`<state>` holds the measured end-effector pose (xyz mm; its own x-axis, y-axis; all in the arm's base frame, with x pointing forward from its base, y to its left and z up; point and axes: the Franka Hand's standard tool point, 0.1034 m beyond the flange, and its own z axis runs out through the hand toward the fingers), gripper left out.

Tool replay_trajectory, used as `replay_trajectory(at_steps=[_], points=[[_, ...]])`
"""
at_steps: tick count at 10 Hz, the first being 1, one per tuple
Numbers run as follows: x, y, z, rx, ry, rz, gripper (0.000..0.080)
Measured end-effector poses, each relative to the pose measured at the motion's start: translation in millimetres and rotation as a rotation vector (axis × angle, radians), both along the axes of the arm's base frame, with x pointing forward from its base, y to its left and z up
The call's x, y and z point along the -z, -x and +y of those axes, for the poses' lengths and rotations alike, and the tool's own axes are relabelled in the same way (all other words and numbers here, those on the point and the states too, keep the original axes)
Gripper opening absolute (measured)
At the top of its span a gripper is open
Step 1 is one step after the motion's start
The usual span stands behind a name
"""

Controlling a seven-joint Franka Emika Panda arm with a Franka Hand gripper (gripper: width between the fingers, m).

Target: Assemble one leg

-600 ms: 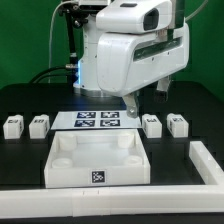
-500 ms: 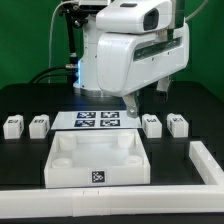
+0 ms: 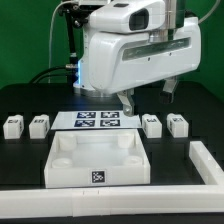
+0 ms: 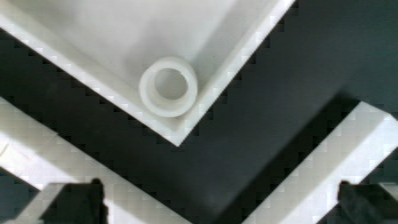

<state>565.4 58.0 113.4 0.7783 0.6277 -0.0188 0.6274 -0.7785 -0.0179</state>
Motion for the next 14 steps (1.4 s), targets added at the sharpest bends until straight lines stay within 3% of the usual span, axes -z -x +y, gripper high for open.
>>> replay_trajectory(at_steps=[5,8,10,14], points=[[0.6,2.4,-2.3,-0.041,-0.001,-0.005,0.0650],[10.7,58.5,-27.4,-0.234,-0.001,-0.017,0.0650],[34.7,92.3,-54.3,-0.548,-0.010,-0.026,0.0650],[68.1,108.3,-74.3,-0.978,-0.006,-0.056,0.0650]])
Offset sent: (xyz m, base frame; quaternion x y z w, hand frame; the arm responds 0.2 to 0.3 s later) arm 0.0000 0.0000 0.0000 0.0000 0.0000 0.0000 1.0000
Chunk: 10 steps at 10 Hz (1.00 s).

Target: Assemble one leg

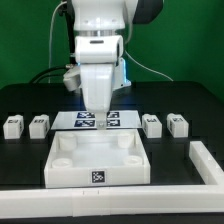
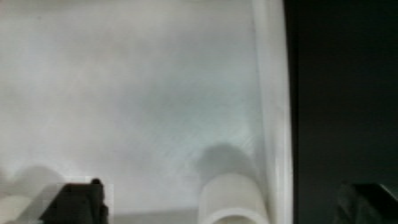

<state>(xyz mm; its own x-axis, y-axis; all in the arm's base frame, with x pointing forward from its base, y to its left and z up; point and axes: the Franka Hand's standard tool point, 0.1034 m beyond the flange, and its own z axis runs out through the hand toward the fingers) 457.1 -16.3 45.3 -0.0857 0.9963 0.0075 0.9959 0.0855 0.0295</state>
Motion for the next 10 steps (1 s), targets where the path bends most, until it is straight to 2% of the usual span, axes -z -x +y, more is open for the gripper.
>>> replay_trajectory(at_steps=[5,10], points=[[23.4,6.7,-5.7,0.005,-0.007,0.031,0.0650],[32.9,16.1,-9.1,0.040,-0.011,0.050,0.0650]])
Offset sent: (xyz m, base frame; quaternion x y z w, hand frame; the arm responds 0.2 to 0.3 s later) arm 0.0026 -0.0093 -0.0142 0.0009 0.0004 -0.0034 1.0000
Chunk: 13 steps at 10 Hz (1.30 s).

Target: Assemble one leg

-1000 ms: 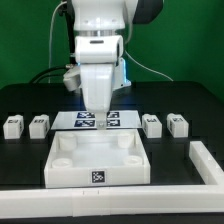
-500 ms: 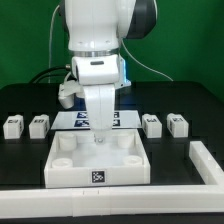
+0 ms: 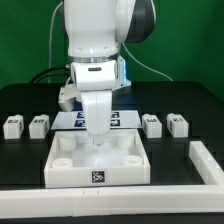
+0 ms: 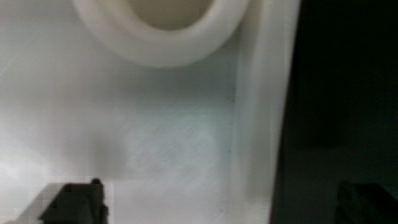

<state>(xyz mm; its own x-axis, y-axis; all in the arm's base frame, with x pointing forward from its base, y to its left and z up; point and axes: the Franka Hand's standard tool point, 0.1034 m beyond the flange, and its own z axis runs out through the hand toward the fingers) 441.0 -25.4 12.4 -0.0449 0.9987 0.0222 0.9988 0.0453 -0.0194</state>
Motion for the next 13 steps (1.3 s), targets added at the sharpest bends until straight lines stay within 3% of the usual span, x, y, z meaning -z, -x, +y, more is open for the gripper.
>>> replay_trajectory(at_steps=[2,3,4,5,6,7,8,13], points=[[0.1,0.1,0.0,0.001,0.000,0.000,0.0637],[0.2,0.2,0.0,0.001,0.000,0.001,0.0469],[0.2,0.3,0.0,0.001,0.000,0.001,0.0469],[0.3,0.3,0.0,0.001,0.000,0.001,0.0268],[0.4,0.6,0.0,0.001,0.000,0.001,0.0120],[0.2,0.1,-0.1,0.002,0.000,0.000,0.0120],[0.2,0.1,-0.3,0.003,0.000,0.000,0.0057],[0.2,0.1,-0.3,0.003,0.000,0.000,0.0057]])
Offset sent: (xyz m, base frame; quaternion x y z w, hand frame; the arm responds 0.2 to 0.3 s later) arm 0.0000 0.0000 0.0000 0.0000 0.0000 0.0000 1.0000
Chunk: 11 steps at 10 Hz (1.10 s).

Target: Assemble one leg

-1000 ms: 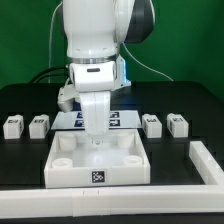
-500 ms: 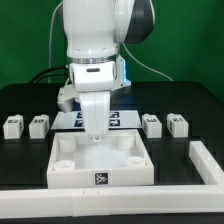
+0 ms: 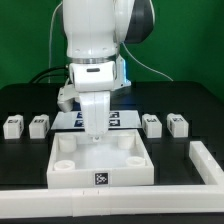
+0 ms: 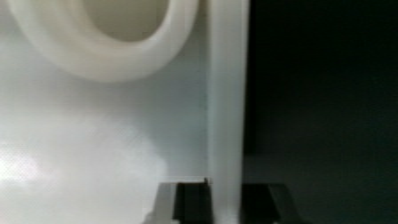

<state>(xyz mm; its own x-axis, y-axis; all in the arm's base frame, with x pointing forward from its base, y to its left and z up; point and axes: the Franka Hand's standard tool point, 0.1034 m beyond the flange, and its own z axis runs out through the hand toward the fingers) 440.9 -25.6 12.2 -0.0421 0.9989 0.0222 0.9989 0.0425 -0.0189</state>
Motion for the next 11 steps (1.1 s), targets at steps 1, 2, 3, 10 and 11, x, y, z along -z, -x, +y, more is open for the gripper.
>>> replay_trajectory(at_steps=[1,2,3,10,11], points=[[0.0,0.0,0.0,0.000,0.000,0.000,0.0057],[-0.2,-1.1,1.3,0.006,0.000,-0.001,0.0057],[-1.3,-9.9,11.0,0.024,-0.003,-0.010,0.0057],[-0.2,-47.7,67.1,0.029,-0.019,-0.023,0.0058],[-0.3,-48.6,72.4,0.048,-0.022,-0.022,0.0058]])
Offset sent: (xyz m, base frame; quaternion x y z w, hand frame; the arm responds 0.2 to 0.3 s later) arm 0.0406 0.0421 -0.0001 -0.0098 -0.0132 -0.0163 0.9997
